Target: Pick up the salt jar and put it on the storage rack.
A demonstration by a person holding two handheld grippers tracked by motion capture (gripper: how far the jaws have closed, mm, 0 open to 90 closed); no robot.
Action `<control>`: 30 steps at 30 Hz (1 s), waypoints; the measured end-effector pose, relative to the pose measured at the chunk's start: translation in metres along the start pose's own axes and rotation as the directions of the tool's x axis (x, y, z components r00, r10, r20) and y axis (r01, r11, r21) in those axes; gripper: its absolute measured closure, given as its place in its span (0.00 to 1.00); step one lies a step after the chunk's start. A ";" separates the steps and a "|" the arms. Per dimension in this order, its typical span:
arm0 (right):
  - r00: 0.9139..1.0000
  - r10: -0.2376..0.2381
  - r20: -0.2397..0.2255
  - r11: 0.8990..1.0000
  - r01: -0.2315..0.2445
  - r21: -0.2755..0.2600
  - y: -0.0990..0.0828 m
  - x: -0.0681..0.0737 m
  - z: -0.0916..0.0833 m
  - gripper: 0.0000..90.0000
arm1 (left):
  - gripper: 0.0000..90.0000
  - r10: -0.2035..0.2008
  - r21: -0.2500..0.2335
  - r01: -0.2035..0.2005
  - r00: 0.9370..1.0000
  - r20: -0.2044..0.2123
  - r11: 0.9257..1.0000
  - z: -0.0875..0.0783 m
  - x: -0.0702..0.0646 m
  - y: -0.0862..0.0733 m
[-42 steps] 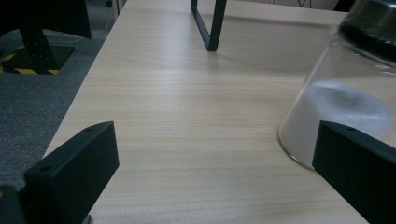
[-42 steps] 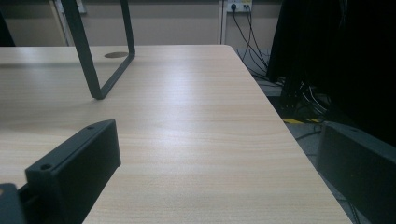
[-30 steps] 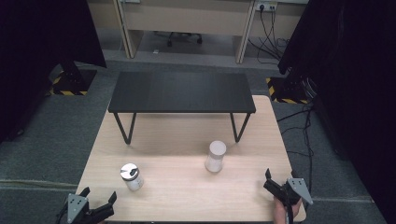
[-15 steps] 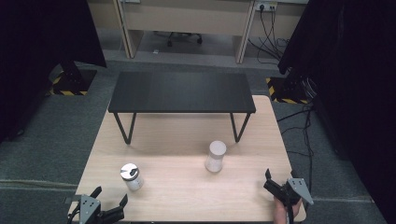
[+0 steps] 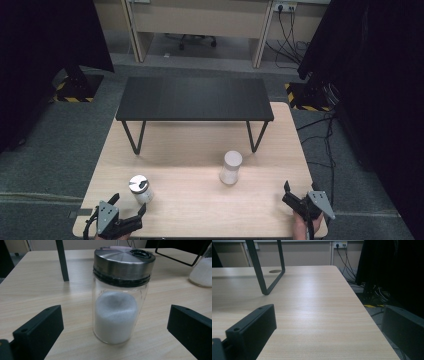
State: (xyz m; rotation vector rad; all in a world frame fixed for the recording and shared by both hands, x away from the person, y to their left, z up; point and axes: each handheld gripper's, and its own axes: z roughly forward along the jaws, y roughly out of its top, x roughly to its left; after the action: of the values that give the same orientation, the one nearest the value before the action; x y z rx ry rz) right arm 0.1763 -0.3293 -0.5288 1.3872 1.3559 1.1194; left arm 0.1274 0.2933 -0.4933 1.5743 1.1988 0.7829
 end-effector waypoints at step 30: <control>1.000 -0.010 0.007 1.000 0.010 0.001 0.000 0.002 0.000 0.00 | 0.26 -0.019 0.000 0.019 1.000 0.002 1.000 0.038 -0.003 0.011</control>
State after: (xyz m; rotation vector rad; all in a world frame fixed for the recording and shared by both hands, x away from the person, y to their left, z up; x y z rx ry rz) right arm 0.1765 -0.3276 -0.5288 1.3827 1.3573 1.1067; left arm 0.1641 0.2783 -0.4949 1.5612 1.2098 0.7691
